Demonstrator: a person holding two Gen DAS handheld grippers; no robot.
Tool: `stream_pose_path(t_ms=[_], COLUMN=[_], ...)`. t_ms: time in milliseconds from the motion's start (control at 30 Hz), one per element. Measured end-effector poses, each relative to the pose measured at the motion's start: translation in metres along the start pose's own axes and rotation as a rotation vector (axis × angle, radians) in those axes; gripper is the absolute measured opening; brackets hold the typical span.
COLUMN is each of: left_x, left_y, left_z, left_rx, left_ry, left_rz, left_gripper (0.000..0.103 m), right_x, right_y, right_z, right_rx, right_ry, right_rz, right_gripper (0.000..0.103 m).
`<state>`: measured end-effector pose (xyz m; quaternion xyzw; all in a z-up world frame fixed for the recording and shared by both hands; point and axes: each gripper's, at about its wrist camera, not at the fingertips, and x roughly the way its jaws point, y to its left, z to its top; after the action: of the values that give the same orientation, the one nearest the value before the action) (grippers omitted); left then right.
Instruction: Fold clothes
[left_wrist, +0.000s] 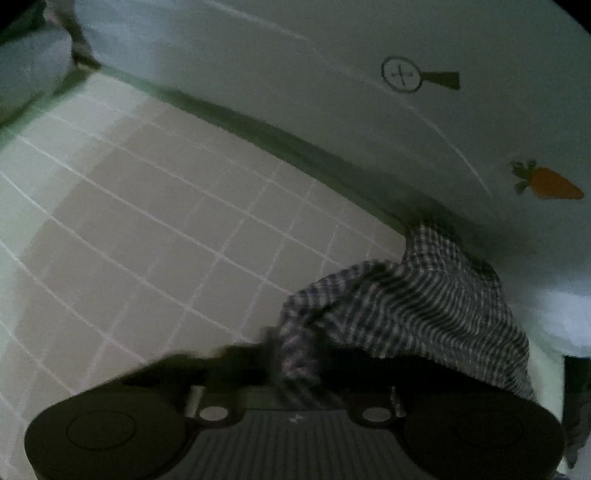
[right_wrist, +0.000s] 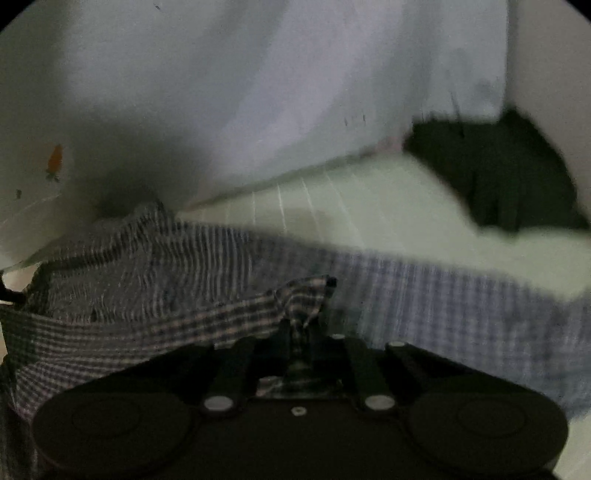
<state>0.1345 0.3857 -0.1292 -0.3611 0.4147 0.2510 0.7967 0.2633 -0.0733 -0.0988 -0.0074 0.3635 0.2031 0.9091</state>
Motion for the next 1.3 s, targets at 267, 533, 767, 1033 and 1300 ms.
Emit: stream_pose_path(t_ms=[267,533,767,1033,1300], left_x=[-0.019,0.019,0.047,-0.020,-0.121], left_y=[-0.058,-0.097,-0.089,-0.069,-0.027], left_z=[0.010,0.016,0.007,-0.008,-0.100], left_rx=[0.134,0.214,0.231,0.193,0.413], left_ry=[-0.135,-0.078,-0.023,-0.112,-0.225], left_rz=[-0.070,0.020,0.082,-0.027,0.096], left_gripper=[0.002,0.002,0.009,0.090,0.096], right_x=[-0.027,-0.009,0.022,-0.003,-0.081], right_y=[-0.023,-0.039,-0.036,-0.017,0.053], right_z=[0.065,0.085,0.054,0.039,0.010], right_rx=[-0.026,-0.019,-0.075,-0.076,-0.198], right_ry=[-0.172,-0.162,-0.047,-0.118,-0.257], right_rz=[-0.075,-0.131,-0.194,-0.183,-0.103], right_gripper=[0.007,0.007,0.008,0.008,0.007])
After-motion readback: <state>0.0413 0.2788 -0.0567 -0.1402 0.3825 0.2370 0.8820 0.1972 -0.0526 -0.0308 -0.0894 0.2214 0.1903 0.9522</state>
